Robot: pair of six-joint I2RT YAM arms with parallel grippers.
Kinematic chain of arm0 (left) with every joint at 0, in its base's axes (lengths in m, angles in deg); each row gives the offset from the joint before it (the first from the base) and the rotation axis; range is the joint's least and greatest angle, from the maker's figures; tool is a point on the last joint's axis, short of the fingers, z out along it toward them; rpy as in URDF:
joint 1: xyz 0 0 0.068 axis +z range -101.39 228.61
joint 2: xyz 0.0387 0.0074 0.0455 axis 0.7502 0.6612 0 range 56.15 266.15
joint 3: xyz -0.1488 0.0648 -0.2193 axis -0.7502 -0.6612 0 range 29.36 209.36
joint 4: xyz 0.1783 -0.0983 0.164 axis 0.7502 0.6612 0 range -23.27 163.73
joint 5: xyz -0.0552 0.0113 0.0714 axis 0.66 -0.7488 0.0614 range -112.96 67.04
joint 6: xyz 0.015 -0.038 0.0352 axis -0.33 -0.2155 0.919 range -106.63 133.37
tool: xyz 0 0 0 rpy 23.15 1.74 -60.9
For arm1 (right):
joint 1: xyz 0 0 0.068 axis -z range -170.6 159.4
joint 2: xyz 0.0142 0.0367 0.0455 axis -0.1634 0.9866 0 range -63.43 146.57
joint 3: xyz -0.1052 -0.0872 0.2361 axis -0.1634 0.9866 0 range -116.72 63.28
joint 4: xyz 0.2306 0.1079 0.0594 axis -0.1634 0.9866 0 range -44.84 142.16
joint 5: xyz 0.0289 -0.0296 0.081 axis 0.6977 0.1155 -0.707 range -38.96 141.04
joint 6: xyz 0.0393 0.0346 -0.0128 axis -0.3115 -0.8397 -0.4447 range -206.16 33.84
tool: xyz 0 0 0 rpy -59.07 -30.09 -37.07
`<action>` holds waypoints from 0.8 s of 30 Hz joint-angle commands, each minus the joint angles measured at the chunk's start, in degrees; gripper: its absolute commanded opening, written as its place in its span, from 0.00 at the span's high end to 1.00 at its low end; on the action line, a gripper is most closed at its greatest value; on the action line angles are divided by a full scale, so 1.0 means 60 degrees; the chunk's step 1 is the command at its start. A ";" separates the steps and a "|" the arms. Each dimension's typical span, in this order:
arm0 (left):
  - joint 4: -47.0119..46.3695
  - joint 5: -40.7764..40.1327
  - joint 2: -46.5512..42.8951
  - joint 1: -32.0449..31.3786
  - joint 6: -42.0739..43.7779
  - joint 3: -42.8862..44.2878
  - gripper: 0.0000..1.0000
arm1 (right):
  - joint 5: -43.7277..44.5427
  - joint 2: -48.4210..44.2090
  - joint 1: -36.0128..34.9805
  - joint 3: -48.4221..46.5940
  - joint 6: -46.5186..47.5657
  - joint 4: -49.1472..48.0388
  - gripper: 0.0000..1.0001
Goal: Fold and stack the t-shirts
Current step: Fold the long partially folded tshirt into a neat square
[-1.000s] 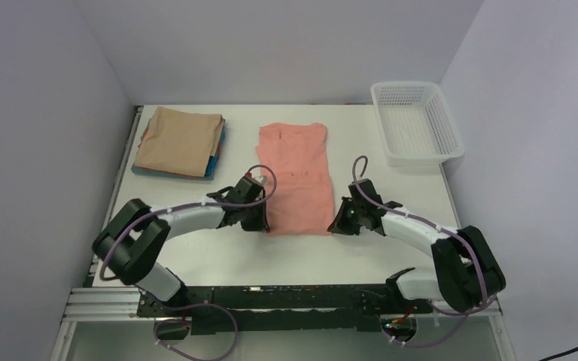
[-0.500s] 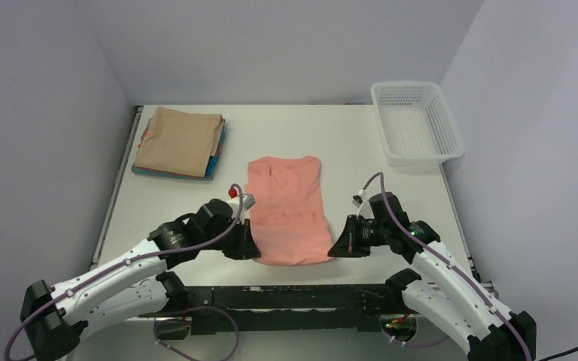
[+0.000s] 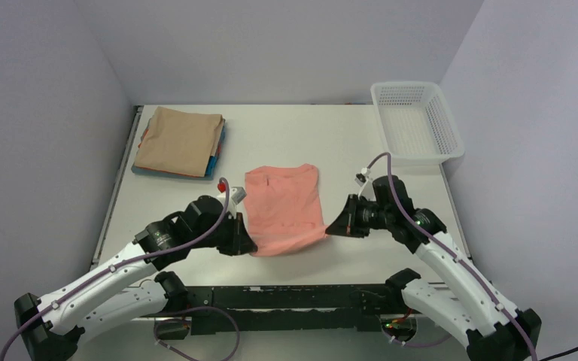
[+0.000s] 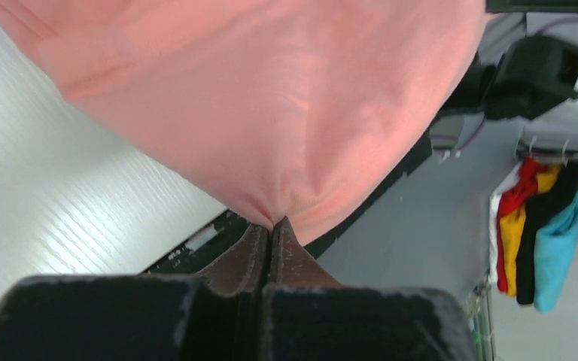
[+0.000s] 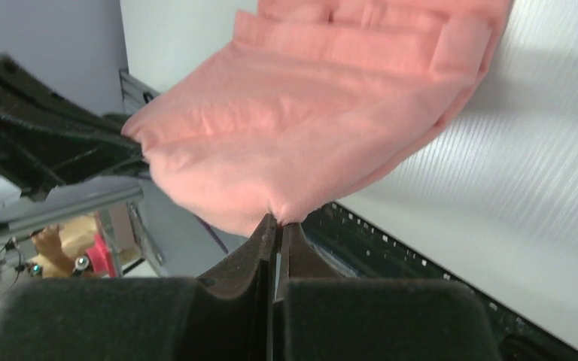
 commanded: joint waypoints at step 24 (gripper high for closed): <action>-0.1854 0.0031 0.3856 0.4417 0.1602 0.2258 1.00 | 0.2277 0.4932 0.1159 -0.3610 0.0674 -0.3801 1.00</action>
